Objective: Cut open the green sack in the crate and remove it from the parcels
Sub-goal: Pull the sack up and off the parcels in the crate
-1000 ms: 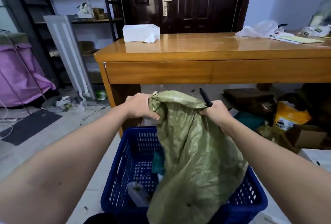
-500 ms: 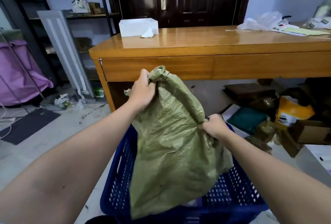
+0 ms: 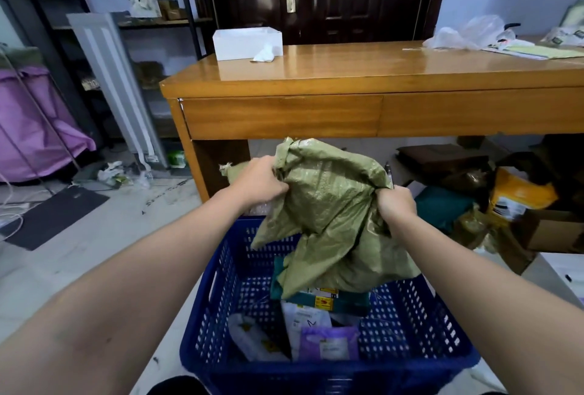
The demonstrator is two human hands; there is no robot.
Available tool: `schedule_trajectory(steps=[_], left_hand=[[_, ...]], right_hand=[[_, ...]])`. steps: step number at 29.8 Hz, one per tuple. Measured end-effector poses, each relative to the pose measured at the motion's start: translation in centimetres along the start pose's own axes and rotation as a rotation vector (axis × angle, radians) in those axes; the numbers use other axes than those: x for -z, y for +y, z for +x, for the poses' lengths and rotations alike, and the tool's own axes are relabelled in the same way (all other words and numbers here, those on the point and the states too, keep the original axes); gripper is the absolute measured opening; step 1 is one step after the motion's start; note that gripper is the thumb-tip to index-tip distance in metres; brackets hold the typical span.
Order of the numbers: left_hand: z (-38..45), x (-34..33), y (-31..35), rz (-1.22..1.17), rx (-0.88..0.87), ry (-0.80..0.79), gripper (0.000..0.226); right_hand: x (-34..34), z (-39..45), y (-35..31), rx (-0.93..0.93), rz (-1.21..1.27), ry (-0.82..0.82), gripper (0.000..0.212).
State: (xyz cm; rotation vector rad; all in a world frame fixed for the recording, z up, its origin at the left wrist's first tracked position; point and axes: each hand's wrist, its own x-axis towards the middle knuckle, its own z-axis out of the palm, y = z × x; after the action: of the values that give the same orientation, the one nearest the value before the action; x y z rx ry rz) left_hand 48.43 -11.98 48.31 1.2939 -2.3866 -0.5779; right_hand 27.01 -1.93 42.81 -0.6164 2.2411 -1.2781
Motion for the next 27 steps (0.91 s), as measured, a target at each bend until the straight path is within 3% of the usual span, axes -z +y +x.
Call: schedule_trajectory(steps=[3, 7, 10, 13, 16, 23, 27], left_hand=[[0.8, -0.2, 0.2, -0.068, 0.074, 0.06, 0.026], [1.7, -0.2, -0.3, -0.166, 0.124, 0.016, 0.057], [1.2, -0.4, -0.1, -0.16, 0.118, 0.003, 0.035], [1.1, -0.2, -0.1, -0.097, 0.128, 0.094, 0.027], [1.2, 0.4, -0.2, -0.036, 0.136, 0.088, 0.023], [1.6, 0.9, -0.1, 0.026, 0.174, 0.159, 0.006], [1.8, 0.9, -0.8, -0.059, 0.219, 0.237, 0.015]], right_hand=[[0.0, -0.7, 0.3, 0.118, 0.0, -0.044, 0.02], [0.4, -0.9, 0.6, 0.114, 0.162, -0.211, 0.036], [0.8, -0.6, 0.6, 0.111, 0.047, -0.367, 0.033], [0.6, 0.0, 0.9, 0.137, -0.162, -0.272, 0.027], [0.9, 0.2, 0.9, 0.177, -0.26, -0.147, 0.013], [0.8, -0.4, 0.6, 0.236, -0.34, -0.116, 0.018], [0.7, -0.4, 0.6, 0.212, -0.24, -0.123, 0.015]])
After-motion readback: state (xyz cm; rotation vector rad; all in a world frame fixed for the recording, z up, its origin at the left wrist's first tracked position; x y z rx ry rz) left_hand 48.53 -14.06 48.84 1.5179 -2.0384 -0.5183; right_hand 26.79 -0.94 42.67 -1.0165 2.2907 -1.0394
